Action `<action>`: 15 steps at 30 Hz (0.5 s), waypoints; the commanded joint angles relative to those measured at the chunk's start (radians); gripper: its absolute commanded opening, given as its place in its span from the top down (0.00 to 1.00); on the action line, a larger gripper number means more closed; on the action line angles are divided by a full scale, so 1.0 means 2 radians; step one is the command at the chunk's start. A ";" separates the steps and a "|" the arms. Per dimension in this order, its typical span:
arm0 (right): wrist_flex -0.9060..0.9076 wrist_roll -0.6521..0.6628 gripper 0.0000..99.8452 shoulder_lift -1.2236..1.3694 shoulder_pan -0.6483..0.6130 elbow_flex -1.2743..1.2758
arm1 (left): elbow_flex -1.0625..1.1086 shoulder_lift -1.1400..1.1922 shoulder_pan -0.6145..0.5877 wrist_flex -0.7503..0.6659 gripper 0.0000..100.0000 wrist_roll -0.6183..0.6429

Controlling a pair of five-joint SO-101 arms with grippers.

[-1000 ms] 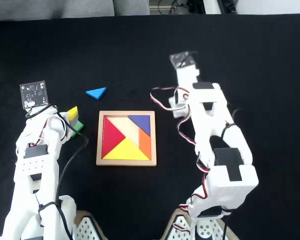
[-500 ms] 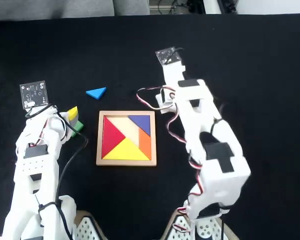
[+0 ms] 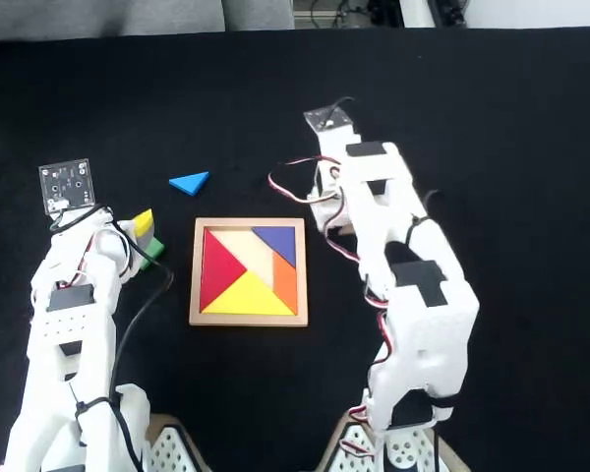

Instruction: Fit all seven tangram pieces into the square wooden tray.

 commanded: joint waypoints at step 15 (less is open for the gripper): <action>0.117 0.091 0.99 -0.038 0.040 -0.023 | -0.005 0.000 0.002 -0.011 0.70 0.002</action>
